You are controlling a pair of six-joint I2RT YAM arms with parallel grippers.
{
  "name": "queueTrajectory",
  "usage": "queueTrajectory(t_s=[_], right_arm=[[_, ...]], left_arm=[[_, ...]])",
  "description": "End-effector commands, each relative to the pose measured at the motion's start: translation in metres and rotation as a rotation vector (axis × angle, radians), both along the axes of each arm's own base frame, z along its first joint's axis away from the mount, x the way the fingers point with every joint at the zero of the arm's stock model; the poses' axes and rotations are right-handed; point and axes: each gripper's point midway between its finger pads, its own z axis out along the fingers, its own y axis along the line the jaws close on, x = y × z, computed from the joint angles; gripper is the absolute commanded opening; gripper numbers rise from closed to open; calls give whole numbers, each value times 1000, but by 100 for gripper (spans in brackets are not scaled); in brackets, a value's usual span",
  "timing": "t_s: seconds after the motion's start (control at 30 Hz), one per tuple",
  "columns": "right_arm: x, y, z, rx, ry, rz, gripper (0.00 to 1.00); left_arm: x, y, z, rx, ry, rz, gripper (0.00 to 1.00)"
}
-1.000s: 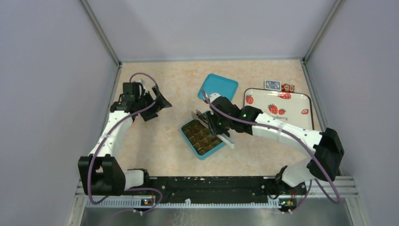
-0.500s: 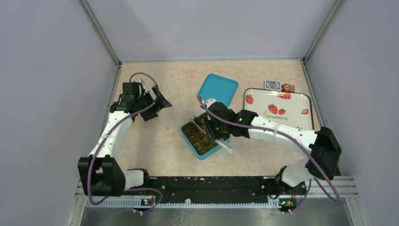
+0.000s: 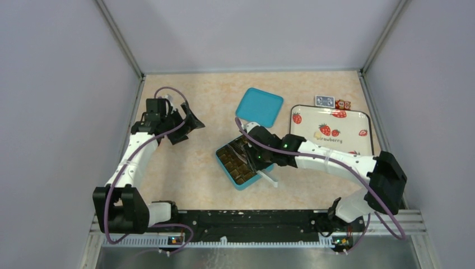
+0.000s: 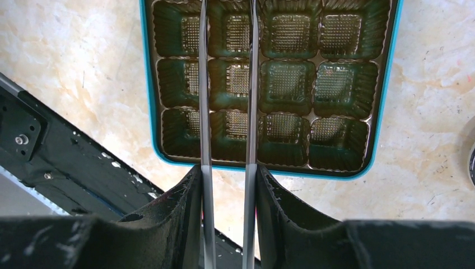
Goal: Pack the chocolate
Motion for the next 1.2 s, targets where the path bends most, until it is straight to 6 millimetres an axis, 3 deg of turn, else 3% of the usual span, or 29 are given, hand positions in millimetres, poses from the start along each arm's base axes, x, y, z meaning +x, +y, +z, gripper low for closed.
queueTrajectory(t_s=[0.0, 0.17, 0.4, 0.5, 0.63, 0.7, 0.8, 1.0, 1.1, 1.17], right_arm=[[2, 10, 22, 73, -43, -6, 29], [7, 14, 32, 83, -68, -17, 41], [11, 14, 41, 97, -88, -26, 44], [13, 13, 50, 118, -111, -43, 39], [22, 0, 79, 166, -197, -102, 18], [30, -15, 91, 152, -244, -149, 16], [45, -53, 93, 90, -274, -254, 16], [63, -167, 67, -19, -218, -612, 20], [61, -212, 58, -43, -190, -741, 24], [58, -231, 51, -53, -163, -790, 26]], left_arm=[[1, -1, 9, -3, -51, -19, 98], [1, -1, 10, -4, -57, -20, 98], [0, 0, 11, 2, -60, -18, 98], [0, 0, 11, 2, -58, -20, 98], [0, 0, 12, 2, -63, -21, 98], [0, -1, 13, 0, -65, -24, 98], [0, -3, 12, -10, -64, -35, 98], [2, -5, 13, -20, -67, -45, 98], [4, -6, 14, -24, -67, -50, 98], [5, -7, 14, -30, -65, -55, 98]])
